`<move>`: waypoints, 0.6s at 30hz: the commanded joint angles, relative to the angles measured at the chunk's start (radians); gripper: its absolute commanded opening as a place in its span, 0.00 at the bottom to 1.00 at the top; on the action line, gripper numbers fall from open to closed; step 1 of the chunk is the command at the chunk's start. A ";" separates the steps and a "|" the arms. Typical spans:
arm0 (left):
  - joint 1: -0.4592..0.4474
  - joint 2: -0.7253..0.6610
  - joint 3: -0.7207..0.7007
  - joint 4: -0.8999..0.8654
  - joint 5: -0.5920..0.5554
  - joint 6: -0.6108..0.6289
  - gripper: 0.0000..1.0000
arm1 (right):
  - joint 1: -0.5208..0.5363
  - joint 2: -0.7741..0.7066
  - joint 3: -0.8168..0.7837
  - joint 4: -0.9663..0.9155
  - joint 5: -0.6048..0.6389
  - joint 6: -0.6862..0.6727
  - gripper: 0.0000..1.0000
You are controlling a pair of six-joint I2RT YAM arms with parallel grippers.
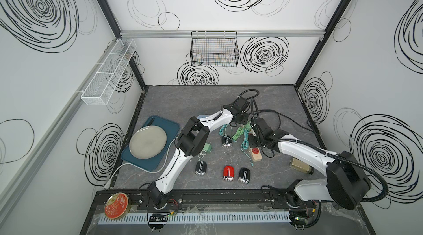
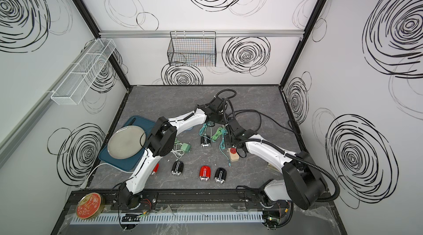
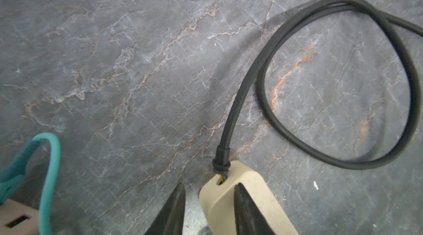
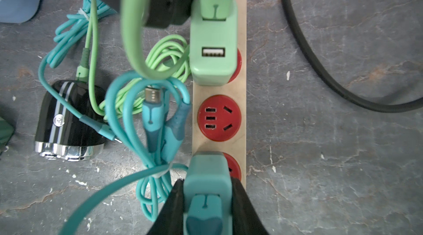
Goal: Unplug the electric shaver
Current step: Remove the plug from the socket.
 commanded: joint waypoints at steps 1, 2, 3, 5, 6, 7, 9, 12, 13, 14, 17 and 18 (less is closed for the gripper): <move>-0.035 0.070 0.002 -0.086 -0.010 0.032 0.39 | 0.015 -0.030 -0.004 0.002 -0.024 0.009 0.18; -0.039 0.074 0.003 -0.086 -0.008 0.035 0.39 | 0.015 -0.030 -0.004 0.003 -0.024 0.010 0.18; -0.041 0.079 0.002 -0.090 -0.006 0.039 0.39 | 0.015 -0.031 -0.005 0.003 -0.023 0.010 0.18; -0.043 0.086 0.002 -0.094 0.006 0.037 0.37 | 0.015 -0.033 -0.004 0.001 -0.022 0.010 0.18; -0.043 0.087 -0.004 -0.092 0.012 0.036 0.36 | 0.016 -0.036 -0.003 0.001 -0.021 0.012 0.18; -0.043 0.084 -0.016 -0.086 0.020 0.035 0.35 | 0.015 -0.041 -0.003 0.000 -0.019 0.016 0.17; -0.043 0.073 -0.046 -0.062 0.034 0.033 0.33 | 0.013 -0.055 0.002 0.004 -0.017 0.022 0.17; -0.046 0.047 -0.104 -0.022 0.049 0.033 0.31 | 0.012 -0.085 0.017 0.009 -0.002 0.033 0.15; -0.046 0.036 -0.127 -0.006 0.052 0.037 0.31 | 0.008 -0.096 0.025 0.013 -0.009 0.036 0.15; -0.047 0.026 -0.150 0.009 0.051 0.037 0.30 | 0.000 -0.105 0.027 0.021 -0.035 0.040 0.15; -0.047 0.005 -0.203 0.043 0.038 0.032 0.28 | -0.033 -0.125 0.032 0.041 -0.106 0.047 0.15; -0.047 -0.002 -0.218 0.052 0.034 0.030 0.27 | -0.037 -0.128 0.032 0.041 -0.109 0.046 0.15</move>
